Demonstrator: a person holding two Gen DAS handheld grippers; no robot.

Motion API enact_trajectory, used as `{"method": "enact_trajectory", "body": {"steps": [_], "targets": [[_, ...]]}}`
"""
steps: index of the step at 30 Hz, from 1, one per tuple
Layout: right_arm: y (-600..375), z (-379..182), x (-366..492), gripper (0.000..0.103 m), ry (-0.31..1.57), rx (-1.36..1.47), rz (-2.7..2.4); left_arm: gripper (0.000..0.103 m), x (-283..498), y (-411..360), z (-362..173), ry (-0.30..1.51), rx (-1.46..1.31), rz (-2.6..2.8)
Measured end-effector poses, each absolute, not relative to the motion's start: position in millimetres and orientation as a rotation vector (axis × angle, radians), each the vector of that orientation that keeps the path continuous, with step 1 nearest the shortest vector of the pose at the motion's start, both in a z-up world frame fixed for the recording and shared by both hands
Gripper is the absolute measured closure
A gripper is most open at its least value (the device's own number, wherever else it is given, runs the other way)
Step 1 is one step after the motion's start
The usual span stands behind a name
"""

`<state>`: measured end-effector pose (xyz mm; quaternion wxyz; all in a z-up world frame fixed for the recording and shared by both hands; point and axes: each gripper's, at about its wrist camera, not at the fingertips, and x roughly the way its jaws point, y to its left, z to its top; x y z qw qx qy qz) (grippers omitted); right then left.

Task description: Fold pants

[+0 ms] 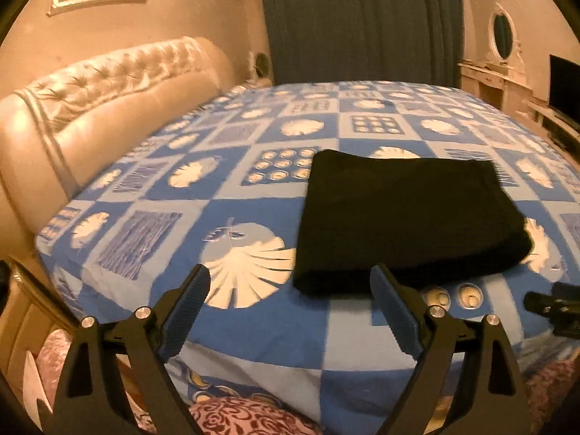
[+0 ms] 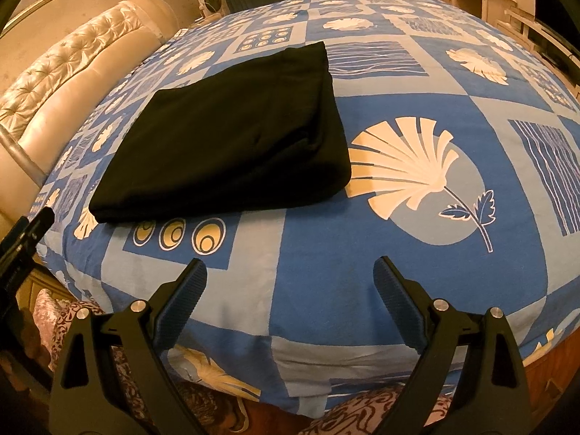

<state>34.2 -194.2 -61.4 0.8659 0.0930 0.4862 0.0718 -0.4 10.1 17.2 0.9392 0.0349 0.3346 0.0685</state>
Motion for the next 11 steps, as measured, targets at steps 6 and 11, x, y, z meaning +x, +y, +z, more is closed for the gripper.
{"method": "enact_trajectory", "body": {"steps": [6, 11], "targets": [[-206, -40, 42, 0.01, 1.002, 0.259, 0.195, 0.014, 30, 35, 39, 0.669, -0.029, 0.007], [-228, -6, 85, 0.009, 0.884, 0.241, 0.168, 0.014, 108, 81, 26, 0.728, -0.037, 0.047]]}}
